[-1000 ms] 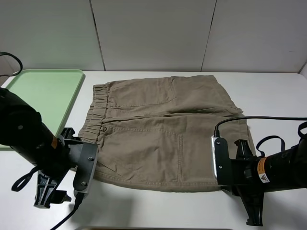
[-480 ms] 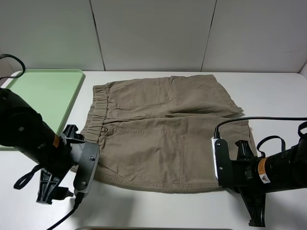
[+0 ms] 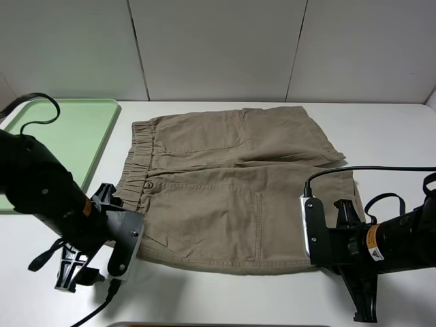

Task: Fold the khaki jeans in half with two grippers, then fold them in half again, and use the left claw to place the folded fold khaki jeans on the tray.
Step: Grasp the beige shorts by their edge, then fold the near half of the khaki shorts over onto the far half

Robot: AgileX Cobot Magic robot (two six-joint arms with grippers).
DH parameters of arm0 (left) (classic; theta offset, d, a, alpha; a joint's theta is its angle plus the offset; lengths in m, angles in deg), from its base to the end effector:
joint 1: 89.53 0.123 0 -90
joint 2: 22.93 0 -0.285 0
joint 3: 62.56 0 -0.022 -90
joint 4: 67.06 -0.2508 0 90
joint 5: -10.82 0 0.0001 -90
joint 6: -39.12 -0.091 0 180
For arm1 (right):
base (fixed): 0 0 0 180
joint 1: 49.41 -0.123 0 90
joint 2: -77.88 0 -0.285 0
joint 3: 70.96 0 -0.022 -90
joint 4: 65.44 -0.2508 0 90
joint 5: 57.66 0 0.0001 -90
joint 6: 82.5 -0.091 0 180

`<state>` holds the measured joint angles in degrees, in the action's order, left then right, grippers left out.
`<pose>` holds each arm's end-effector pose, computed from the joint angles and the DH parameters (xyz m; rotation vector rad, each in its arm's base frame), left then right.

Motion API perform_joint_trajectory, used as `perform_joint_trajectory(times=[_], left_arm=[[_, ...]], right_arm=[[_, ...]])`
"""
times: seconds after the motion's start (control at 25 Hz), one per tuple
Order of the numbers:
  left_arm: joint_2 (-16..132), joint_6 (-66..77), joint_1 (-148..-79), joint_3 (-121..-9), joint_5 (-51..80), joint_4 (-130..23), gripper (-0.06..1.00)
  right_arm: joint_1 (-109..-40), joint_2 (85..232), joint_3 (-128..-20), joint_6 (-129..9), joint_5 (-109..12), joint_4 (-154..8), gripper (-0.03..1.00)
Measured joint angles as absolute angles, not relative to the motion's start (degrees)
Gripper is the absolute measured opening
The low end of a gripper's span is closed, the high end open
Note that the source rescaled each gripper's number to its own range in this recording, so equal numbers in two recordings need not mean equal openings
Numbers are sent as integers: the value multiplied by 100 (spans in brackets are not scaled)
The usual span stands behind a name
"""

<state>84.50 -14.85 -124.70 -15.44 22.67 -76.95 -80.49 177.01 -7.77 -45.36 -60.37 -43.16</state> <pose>0.1936 -0.1325 0.0896 2.2090 1.9007 0.1364 0.1479 0.0910 0.0867 -1.9870 1.9642 -0.0974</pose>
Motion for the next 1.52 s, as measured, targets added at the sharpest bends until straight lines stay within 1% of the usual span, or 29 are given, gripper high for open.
perform_joint_trajectory(times=[0.2,0.24,0.36,0.44,0.56,0.6,0.64,0.68,0.92,1.16,1.4,1.52], left_arm=[[8527,-1348,-12470,-1578,2225,-7683,77],[8527,-1348,-12470,-1578,2225,-7683,77],[8533,-1336,-12470,-1578,2091,-7679,66],[8552,-1331,-12470,-1578,1947,-7689,51],[8591,-1331,-12470,-1583,1780,-7753,25],[8591,-1331,-12470,-1583,1747,-7806,18],[8597,-1331,-12470,-1583,1744,-7887,14],[8597,-1331,-12470,-1583,1750,-7963,12],[8597,-1221,-12470,-1583,1817,-8019,12],[8586,-504,-12470,-1600,1863,-8035,12],[8251,418,-12477,-1639,2086,-7985,10],[7867,590,-12477,-1634,2234,-7977,9]], right_arm=[[-8049,17718,-777,-4536,-6037,-4316,0],[-8049,17718,-777,-4536,-6037,-4316,0],[-8049,17718,-777,-4536,-6037,-4316,0],[-8049,17718,-777,-4536,-6037,-4316,0],[-8049,17718,-777,-4536,-6037,-4316,0],[-8049,17718,-777,-4536,-6037,-4316,0],[-8049,17718,-777,-4536,-6043,-4316,0],[-8049,17718,-777,-4536,-6049,-4316,0],[-8049,17729,-895,-4536,-5892,-4316,0],[-8049,17779,-1447,-4807,-4924,-4531,0],[-8049,17775,-1671,-5204,-4765,-4554,0],[-8049,17599,-1759,-5475,-4778,-4554,0]])
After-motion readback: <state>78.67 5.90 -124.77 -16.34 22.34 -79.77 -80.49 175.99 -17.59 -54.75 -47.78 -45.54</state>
